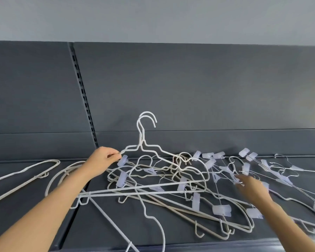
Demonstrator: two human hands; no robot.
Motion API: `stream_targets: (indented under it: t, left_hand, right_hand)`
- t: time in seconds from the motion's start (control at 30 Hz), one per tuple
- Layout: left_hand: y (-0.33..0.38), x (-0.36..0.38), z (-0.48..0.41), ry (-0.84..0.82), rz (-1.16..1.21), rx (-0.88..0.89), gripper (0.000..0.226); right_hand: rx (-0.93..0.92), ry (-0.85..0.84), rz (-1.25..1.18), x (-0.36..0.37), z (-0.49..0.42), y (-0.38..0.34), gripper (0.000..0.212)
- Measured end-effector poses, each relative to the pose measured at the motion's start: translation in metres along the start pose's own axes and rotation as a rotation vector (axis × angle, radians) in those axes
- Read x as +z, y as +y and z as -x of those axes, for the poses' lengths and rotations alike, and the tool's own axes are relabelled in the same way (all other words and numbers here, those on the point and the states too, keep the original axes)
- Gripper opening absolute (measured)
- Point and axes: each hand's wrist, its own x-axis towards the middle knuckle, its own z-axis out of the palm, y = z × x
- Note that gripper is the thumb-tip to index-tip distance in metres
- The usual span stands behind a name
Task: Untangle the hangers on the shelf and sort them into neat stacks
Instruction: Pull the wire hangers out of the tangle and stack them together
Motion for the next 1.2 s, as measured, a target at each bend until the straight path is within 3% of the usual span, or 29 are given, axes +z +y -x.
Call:
stream_targets:
  t: [0.1,0.23,0.43,0.57,0.7,0.83,0.97,1.2]
  left_hand:
    - [0.001,-0.004,0.002,-0.003,0.053,-0.009,0.024]
    - [0.007,-0.015,0.014,0.019,0.097,-0.015,0.022]
    - [0.003,-0.046,0.042,0.070,0.094,-0.047,0.022]
    - [-0.018,-0.079,0.066,0.219,0.102,-0.133,0.030]
    - [-0.046,-0.117,0.091,0.385,-0.101,-0.242,0.049]
    - [-0.084,-0.156,0.119,0.478,-0.176,-0.269,0.044]
    - [-0.145,-0.203,0.150,0.497,-0.172,-0.237,0.016]
    - [-0.279,-0.303,0.212,0.550,-0.358,-0.285,0.037]
  right_hand:
    - [-0.077,0.085,0.091,-0.009,0.010,-0.037,0.041]
    - [-0.458,0.235,-0.062,-0.013,0.027,-0.110,0.041]
    - [-0.776,0.145,-0.028,0.008,0.055,-0.209,0.046]
    - [-0.854,0.095,-0.207,0.023,0.072,-0.249,0.028]
    - [-0.931,0.082,-0.357,0.038,0.094,-0.299,0.026]
    - [-1.004,0.057,-0.419,0.057,0.119,-0.362,0.024]
    - [-1.046,-0.017,-0.454,0.086,0.147,-0.437,0.022]
    - [-1.114,-0.151,-0.380,0.164,0.205,-0.602,0.017]
